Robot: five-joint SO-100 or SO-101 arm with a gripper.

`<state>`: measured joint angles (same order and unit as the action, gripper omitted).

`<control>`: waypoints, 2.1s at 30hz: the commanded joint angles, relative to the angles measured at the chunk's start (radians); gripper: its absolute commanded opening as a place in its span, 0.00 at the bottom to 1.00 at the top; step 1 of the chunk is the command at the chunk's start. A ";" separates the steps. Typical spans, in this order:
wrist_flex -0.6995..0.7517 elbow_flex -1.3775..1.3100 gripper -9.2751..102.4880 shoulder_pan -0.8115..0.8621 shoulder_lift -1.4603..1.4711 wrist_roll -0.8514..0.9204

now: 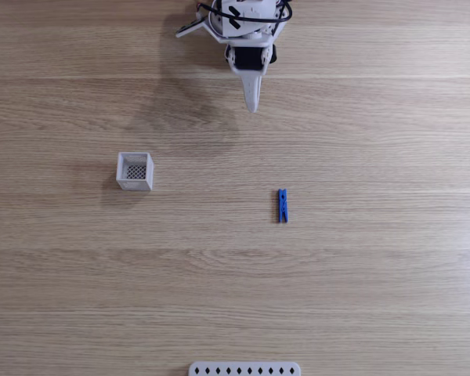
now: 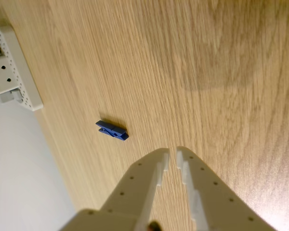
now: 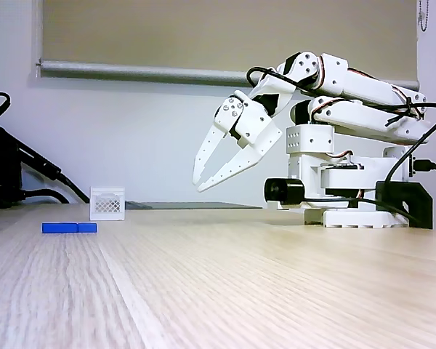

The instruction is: Grasp a peg and put it in the crate.

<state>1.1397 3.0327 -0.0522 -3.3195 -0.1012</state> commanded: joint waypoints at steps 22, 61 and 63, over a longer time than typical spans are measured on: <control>0.003 -0.044 0.08 0.005 -0.014 -0.006; 0.009 -1.051 0.08 -0.114 1.295 1.302; 0.012 -1.135 0.08 -0.117 1.371 1.362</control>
<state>1.1520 2.1414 -0.1580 -2.0310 1.1336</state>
